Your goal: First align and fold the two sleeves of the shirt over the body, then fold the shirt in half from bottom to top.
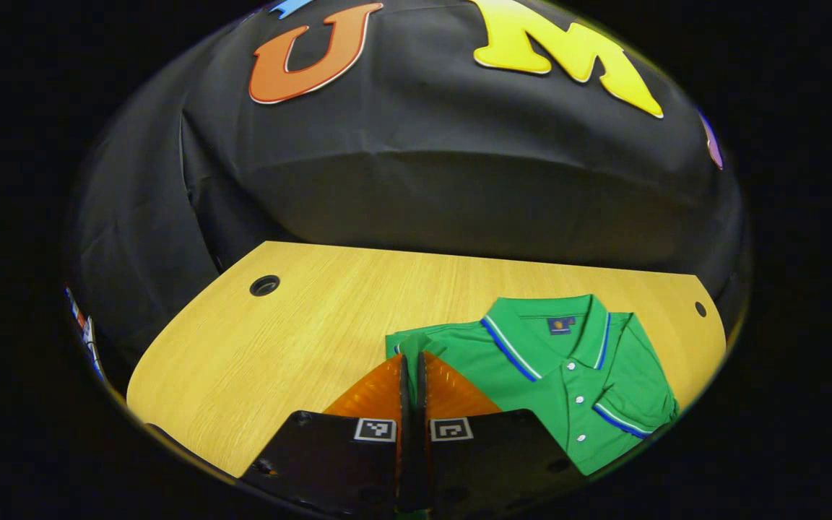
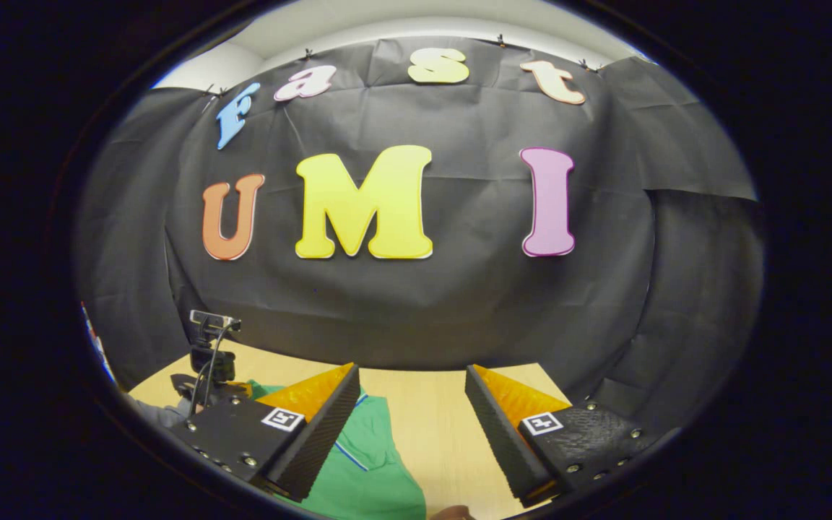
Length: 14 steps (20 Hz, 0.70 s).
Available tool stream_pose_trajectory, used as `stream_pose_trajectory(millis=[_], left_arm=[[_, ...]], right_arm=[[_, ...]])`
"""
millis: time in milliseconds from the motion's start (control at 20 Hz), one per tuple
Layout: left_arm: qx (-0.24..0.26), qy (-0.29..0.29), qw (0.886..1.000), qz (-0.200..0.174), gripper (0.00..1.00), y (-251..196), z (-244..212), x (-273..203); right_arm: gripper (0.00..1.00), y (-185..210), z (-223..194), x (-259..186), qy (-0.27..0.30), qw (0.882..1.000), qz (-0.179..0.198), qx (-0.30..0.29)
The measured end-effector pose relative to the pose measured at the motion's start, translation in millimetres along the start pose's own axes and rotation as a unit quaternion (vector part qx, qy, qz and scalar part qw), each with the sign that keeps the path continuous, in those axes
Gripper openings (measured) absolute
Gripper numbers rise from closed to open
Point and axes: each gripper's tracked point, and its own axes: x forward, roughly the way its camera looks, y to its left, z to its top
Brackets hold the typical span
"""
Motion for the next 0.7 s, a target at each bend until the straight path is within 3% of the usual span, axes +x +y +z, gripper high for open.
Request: stream_pose_trajectory(millis=[200,650,700], left_arm=[[0.006,0.0,1.0,-0.02,0.04,-28,-1,-10],[0.02,0.007,0.998,-0.064,0.03,-81,-17,-37],[0.02,0.01,0.998,-0.067,0.04,-85,-19,-40]], right_arm=[[0.9,-4,-2,-2,0.002,1.0,-0.001,0.004],[0.94,-12,-7,-4,0.003,1.0,-0.005,0.011],[0.9,-12,-8,-4,0.003,1.0,-0.004,0.011]])
